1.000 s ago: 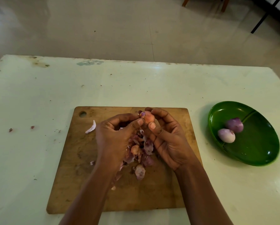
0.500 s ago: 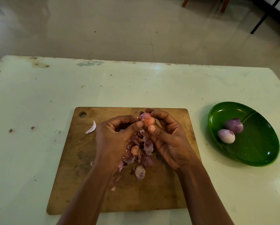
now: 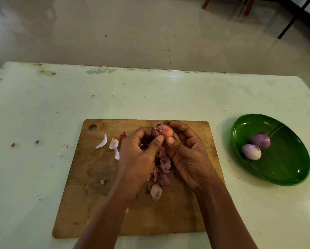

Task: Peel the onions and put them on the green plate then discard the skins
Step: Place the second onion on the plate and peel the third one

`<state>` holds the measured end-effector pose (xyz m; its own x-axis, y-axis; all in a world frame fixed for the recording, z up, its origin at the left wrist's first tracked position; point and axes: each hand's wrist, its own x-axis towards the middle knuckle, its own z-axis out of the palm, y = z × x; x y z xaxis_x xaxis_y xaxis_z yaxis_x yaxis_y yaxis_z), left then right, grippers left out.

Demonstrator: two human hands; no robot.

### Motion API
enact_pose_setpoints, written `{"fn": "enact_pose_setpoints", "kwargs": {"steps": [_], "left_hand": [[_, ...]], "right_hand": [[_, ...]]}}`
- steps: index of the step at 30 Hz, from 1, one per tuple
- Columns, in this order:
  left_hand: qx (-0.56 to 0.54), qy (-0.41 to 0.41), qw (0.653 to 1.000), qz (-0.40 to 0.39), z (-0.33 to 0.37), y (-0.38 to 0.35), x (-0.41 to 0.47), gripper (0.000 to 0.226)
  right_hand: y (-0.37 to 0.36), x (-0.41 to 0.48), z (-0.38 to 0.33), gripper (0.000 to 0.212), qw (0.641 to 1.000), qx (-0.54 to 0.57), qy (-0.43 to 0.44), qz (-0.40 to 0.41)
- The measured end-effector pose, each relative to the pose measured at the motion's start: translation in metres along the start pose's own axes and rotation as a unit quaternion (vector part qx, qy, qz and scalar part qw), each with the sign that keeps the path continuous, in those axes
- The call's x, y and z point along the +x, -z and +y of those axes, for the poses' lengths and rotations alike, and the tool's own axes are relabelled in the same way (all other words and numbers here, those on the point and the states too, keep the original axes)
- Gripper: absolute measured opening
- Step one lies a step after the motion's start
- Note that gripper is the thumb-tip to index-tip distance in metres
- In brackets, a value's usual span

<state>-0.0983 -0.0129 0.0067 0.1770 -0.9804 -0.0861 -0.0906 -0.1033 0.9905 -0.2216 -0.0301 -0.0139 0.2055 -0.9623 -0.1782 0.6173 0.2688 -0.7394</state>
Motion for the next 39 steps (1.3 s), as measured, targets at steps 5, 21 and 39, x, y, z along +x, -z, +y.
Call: {"fn": "enact_pose_setpoints", "kwargs": {"steps": [5, 21, 39], "left_hand": [[-0.024, -0.016, 0.997, 0.067, 0.001, -0.006, -0.002, 0.014], [-0.037, 0.006, 0.997, 0.074, -0.002, 0.006, 0.004, 0.021], [0.03, -0.107, 0.992, 0.065, 0.0, 0.007, 0.002, 0.026]], "right_hand": [[-0.003, 0.001, 0.0, 0.039, 0.996, 0.08, -0.028, 0.002], [0.004, 0.001, 0.0, 0.044, 0.999, 0.005, -0.004, -0.032], [-0.003, -0.001, -0.001, 0.044, 0.984, 0.143, -0.104, 0.011]]}}
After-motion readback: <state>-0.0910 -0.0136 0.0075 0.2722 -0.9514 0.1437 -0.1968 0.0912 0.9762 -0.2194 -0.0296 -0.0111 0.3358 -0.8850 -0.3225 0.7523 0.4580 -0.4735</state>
